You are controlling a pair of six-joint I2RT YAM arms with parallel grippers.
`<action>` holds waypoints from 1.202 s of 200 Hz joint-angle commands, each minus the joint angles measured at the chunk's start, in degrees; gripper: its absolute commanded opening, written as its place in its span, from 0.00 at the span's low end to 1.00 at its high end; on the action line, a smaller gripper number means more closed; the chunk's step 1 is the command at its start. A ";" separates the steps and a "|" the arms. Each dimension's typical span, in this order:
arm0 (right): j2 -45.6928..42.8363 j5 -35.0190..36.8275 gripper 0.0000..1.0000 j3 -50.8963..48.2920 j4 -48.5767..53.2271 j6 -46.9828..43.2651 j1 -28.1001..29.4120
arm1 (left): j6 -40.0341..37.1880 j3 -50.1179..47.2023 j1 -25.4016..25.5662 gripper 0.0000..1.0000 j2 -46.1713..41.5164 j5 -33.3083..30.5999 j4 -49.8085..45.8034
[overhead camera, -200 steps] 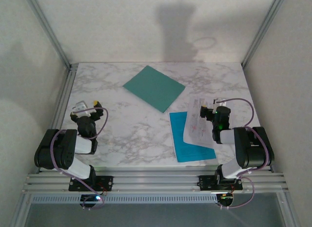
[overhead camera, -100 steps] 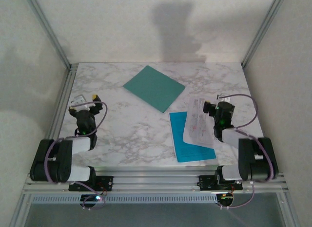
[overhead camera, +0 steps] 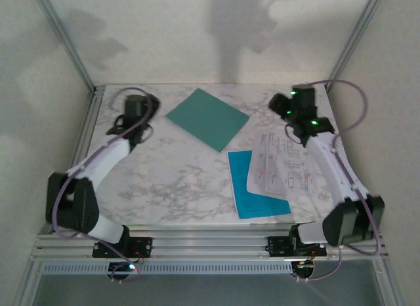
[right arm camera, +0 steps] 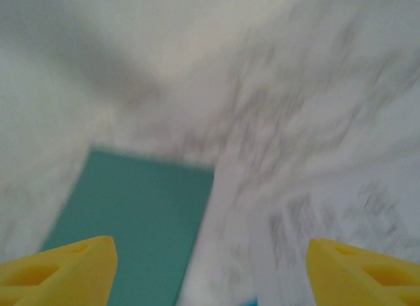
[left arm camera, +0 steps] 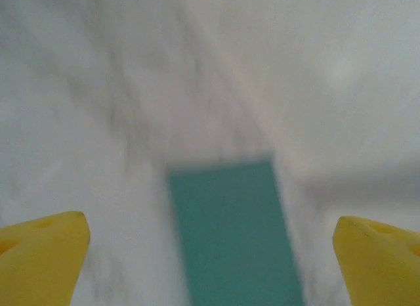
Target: Put the files into the folder
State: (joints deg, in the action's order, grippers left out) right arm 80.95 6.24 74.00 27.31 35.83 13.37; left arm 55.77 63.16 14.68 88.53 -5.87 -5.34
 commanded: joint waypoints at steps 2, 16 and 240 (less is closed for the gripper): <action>3.42 -9.02 0.76 -0.52 8.15 2.76 2.01 | 8.88 1.84 7.68 0.89 6.55 9.18 -12.49; 6.77 -11.45 0.73 1.57 9.82 2.67 2.76 | 11.61 2.64 11.32 0.83 10.37 11.72 -10.01; 48.58 -24.87 0.43 32.00 7.60 7.19 6.95 | 15.25 16.94 15.08 0.24 34.26 14.02 -5.62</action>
State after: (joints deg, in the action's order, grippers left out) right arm 127.17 -16.82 102.83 32.95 42.48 20.03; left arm 71.24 79.83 30.52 120.20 10.50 -10.96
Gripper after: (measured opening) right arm 0.439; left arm 0.299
